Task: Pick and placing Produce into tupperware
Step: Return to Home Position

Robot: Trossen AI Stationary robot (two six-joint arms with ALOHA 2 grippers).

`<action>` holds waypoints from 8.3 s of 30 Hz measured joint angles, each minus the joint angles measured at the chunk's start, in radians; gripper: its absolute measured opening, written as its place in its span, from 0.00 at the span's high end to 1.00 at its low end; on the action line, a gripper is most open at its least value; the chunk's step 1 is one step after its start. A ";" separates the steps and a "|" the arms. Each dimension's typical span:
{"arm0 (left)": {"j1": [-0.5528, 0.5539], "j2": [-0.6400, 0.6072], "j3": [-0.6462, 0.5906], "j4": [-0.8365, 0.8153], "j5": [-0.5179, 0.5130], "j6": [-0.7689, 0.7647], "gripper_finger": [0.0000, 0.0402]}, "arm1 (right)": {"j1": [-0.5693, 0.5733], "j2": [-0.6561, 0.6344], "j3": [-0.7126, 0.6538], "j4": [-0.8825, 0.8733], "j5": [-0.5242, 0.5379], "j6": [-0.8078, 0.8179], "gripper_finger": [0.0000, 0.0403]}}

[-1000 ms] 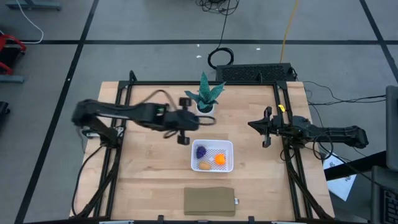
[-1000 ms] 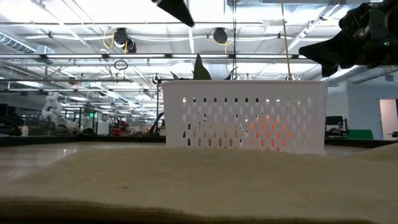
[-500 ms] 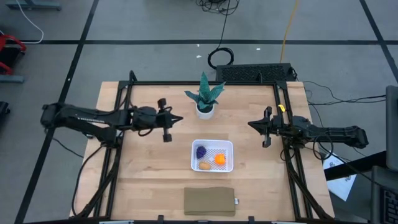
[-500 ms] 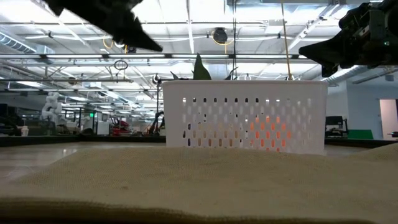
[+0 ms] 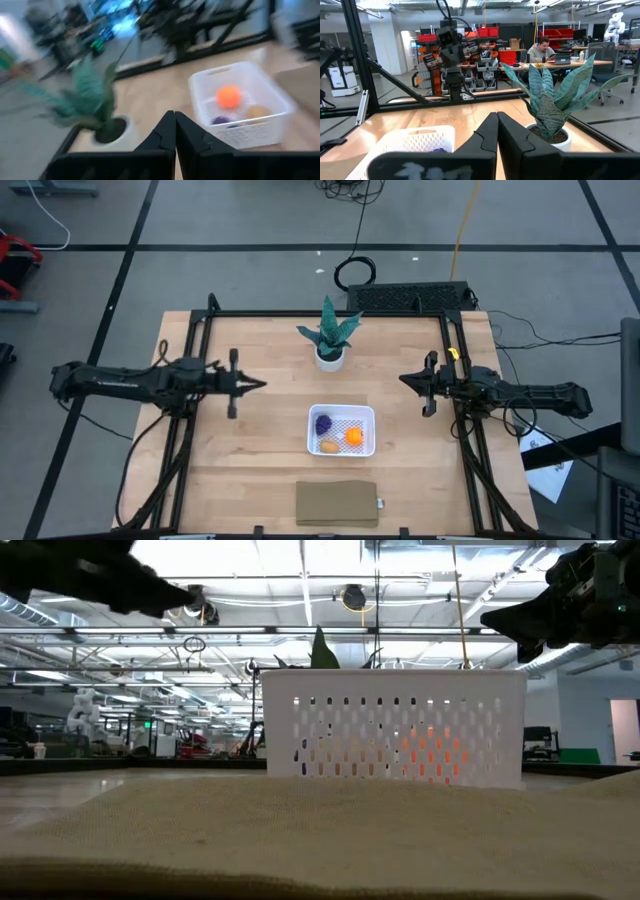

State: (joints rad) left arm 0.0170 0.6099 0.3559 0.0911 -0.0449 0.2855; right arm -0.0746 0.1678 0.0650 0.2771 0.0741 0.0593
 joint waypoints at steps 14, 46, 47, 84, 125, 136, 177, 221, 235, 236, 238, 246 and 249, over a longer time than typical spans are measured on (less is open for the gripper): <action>-0.021 -0.319 -0.088 -0.187 0.141 -0.011 1.00 | 0.000 0.000 0.000 0.002 0.000 0.000 1.00; -0.051 -0.319 -0.152 -0.156 0.062 0.008 1.00 | 0.000 0.000 0.000 -0.011 -0.001 0.008 1.00; -0.051 -0.319 -0.152 -0.157 0.061 0.007 1.00 | 0.000 0.000 0.000 -0.011 -0.001 0.008 1.00; -0.051 -0.316 -0.151 -0.139 0.062 -0.059 0.96 | 0.000 0.000 0.000 0.053 -0.001 0.008 1.00; -0.052 -0.316 -0.151 -0.140 0.061 -0.058 0.94 | 0.000 0.000 0.000 0.047 -0.001 0.007 1.00; -0.051 -0.316 -0.151 -0.140 0.061 -0.058 0.94 | 0.000 0.000 0.000 0.047 -0.001 0.007 1.00; -0.051 -0.316 -0.151 -0.140 0.061 -0.058 0.94 | 0.000 0.000 0.000 0.047 -0.001 0.007 1.00; -0.051 -0.316 -0.151 -0.140 0.061 -0.058 0.94 | 0.000 0.000 0.000 0.047 0.000 0.007 1.00; -0.051 -0.316 -0.151 -0.140 0.061 -0.058 0.94 | 0.000 0.000 0.000 0.047 -0.001 0.007 1.00; -0.051 -0.316 -0.151 -0.140 0.061 -0.058 0.94 | 0.000 0.000 0.000 0.047 -0.001 0.007 1.00; -0.051 -0.316 -0.151 -0.140 0.061 -0.058 0.94 | 0.000 0.000 0.000 0.047 -0.001 0.007 1.00; -0.051 -0.316 -0.151 -0.140 0.061 -0.058 0.94 | 0.000 0.000 0.000 0.047 -0.001 0.007 1.00; -0.051 -0.316 -0.151 -0.140 0.061 -0.058 0.94 | 0.000 0.000 0.000 0.047 -0.001 0.007 1.00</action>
State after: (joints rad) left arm -0.0341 0.2943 0.2050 -0.0490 0.0158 0.2275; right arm -0.0747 0.1680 0.0650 0.3241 0.0734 0.0666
